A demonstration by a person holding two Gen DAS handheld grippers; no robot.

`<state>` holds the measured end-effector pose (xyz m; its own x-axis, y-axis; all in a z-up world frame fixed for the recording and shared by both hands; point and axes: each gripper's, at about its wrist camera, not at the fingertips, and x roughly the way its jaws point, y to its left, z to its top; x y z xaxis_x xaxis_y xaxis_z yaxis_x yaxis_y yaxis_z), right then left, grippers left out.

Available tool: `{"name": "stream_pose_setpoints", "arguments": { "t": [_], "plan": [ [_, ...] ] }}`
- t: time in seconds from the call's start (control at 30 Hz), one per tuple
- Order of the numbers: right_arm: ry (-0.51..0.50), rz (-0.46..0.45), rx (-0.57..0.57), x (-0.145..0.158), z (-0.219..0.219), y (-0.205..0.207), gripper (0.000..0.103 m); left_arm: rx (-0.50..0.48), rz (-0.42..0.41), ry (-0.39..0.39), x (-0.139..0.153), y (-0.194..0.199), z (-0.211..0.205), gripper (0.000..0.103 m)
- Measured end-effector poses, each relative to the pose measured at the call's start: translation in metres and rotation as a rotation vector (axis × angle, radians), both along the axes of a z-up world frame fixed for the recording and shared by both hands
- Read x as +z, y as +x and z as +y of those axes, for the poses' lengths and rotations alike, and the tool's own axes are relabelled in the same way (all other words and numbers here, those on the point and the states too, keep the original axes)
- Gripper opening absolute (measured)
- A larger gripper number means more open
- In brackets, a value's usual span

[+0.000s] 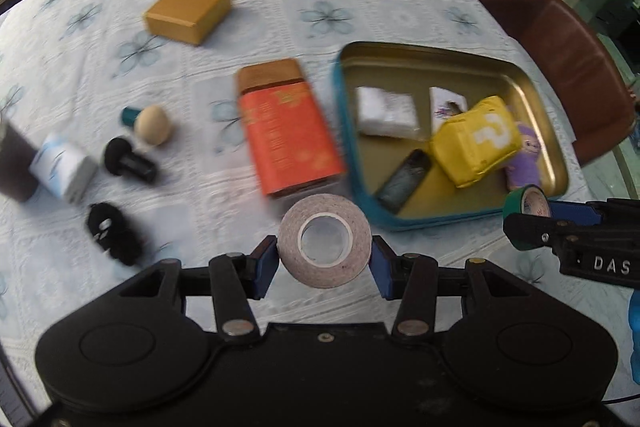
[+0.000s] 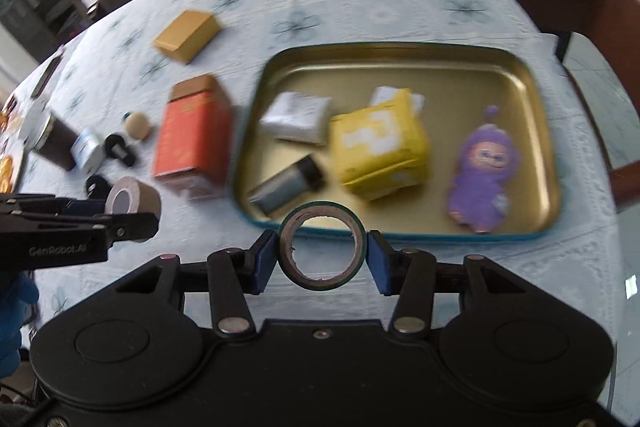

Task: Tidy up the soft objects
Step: 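Carry both tape rolls over the gold tray and open both grippers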

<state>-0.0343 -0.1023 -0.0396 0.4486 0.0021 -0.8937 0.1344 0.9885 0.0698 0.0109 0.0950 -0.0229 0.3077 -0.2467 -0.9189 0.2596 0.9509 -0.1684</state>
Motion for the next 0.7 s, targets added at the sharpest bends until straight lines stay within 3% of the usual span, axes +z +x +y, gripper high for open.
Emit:
{"name": "stream_pose_setpoints", "arguments": {
  "t": [0.27,0.67,0.7],
  "plan": [
    [0.029,-0.088,-0.140,0.023,-0.074,0.011,0.048,-0.027,-0.058,-0.009,0.010,0.031,-0.072,0.046],
    [0.046,-0.171,-0.159,0.035,-0.110,0.058,0.048,-0.015,-0.097,0.030,0.014,0.098,-0.136,0.046],
    [0.044,-0.174,-0.155,0.035,-0.110,0.060,0.048,-0.008,-0.102,0.041,0.014,0.104,-0.140,0.052]
  ]
}}
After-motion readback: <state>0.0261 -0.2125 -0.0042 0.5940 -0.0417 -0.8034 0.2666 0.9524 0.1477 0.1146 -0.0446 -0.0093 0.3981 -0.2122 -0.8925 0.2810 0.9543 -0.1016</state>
